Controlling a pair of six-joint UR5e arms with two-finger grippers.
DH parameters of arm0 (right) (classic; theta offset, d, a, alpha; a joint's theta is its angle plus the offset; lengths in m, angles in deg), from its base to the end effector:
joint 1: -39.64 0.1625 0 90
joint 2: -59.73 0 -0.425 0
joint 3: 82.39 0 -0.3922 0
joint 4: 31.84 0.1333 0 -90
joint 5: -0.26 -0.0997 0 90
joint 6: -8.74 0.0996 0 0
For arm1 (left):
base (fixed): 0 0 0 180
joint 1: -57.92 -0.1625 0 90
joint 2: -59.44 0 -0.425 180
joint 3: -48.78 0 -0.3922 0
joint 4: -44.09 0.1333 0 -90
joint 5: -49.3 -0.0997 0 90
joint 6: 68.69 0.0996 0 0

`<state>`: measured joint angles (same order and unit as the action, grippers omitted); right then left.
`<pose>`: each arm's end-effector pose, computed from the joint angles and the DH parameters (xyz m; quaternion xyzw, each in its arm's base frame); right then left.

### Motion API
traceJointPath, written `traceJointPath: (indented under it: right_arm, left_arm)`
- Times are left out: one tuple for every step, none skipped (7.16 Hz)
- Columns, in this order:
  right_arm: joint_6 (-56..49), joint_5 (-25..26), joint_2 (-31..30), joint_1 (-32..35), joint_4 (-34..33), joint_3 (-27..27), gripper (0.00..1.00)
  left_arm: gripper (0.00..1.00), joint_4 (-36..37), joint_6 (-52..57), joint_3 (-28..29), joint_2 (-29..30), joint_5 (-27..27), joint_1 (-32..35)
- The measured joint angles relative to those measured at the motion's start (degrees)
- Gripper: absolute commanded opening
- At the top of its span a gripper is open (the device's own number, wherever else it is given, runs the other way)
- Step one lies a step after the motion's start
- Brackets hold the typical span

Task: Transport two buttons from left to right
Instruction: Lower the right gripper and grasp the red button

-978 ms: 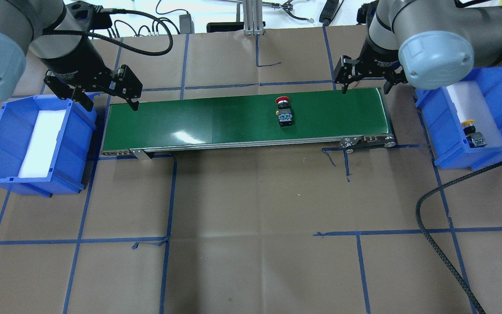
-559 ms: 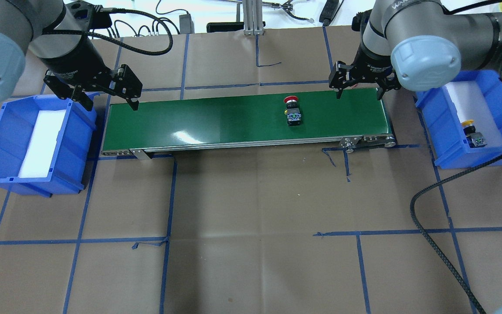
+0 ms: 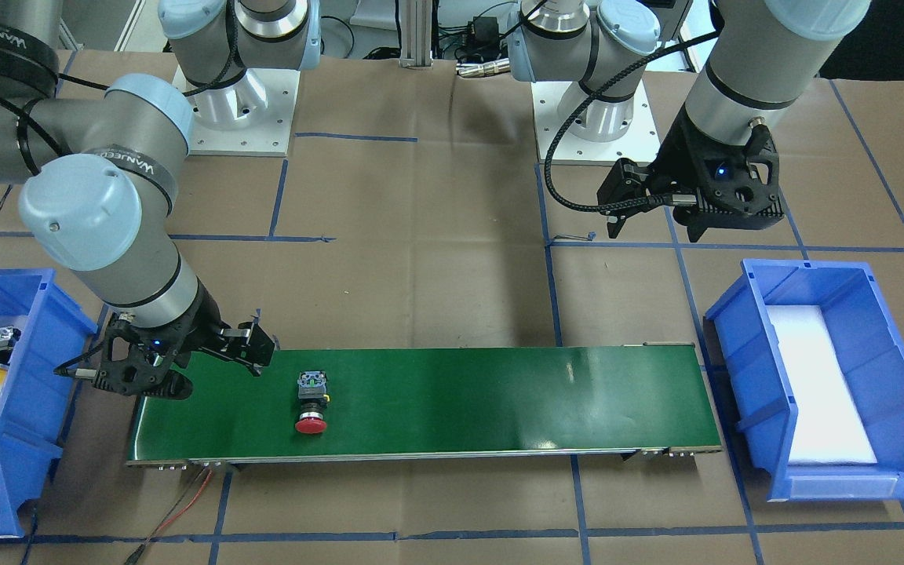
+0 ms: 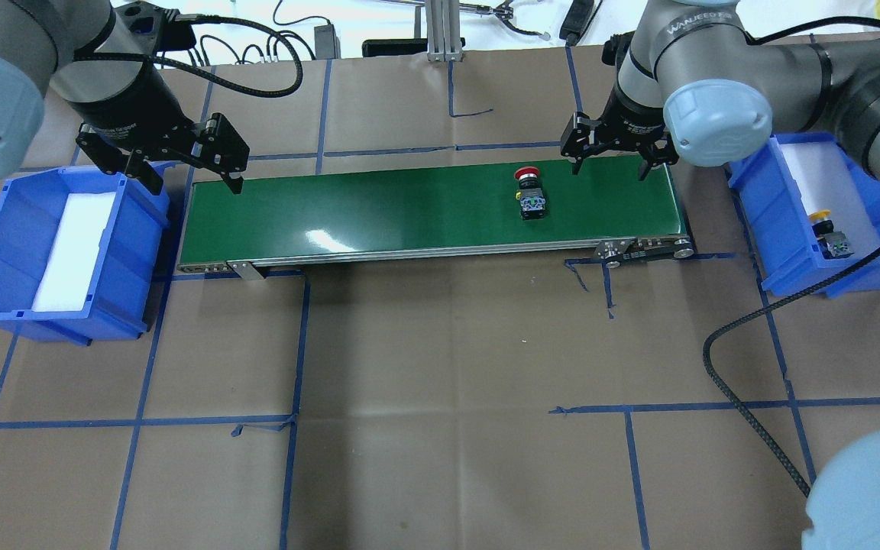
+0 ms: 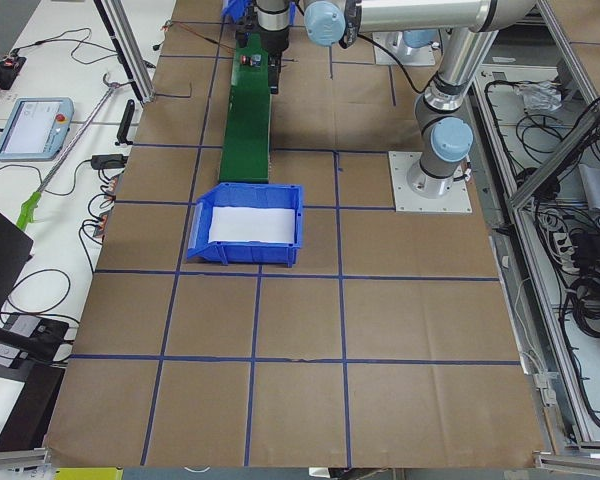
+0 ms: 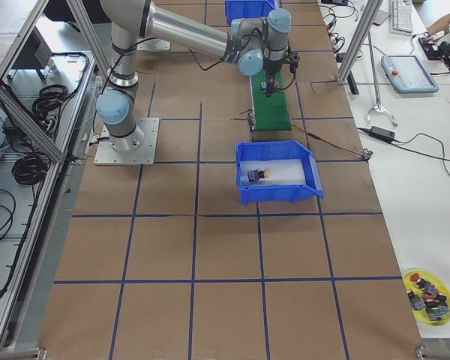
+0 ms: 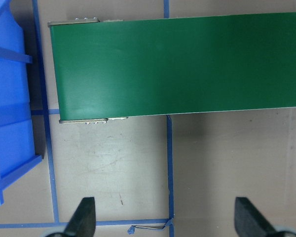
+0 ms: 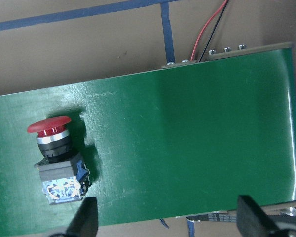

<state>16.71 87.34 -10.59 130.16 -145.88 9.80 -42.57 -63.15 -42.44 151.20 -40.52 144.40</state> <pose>0.1439 -0.6092 0.3210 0.0645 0.9974 -0.0170 0.0268 -0.1024 -0.5123 0.4679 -0.0176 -0.9998 0.0033 0.0013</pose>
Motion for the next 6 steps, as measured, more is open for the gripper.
traceJointPath:
  right_arm:
    - [0.4, 0.0, 0.7, 1.1, -1.2, 0.0, 0.99]
    - [1.3, 0.0, 1.5, 2.4, -2.4, -0.1, 0.99]
    - [2.6, 0.0, 2.4, 3.5, -3.6, -0.1, 0.99]
    - [3.3, 0.0, 3.3, 4.0, -4.7, -0.1, 0.99]
    - [3.4, 0.0, 3.9, 4.1, -5.3, 0.0, 0.99]
    - [3.3, 0.0, 4.7, 4.2, -5.6, 0.1, 0.99]
  left_arm:
    - [0.99, 0.0, 0.0, 0.0, 0.0, 0.0, 0.0]
    - [0.99, 0.0, 0.0, 0.0, 0.0, 0.0, 0.0]
    - [0.99, 0.0, 0.0, 0.0, 0.1, 0.0, 0.0]
    - [0.99, 0.0, 0.0, 0.0, 0.1, 0.0, 0.0]
    - [0.99, 0.0, 0.0, 0.0, 0.1, 0.0, 0.0]
    - [0.99, 0.0, 0.0, 0.0, 0.0, 0.0, 0.0]
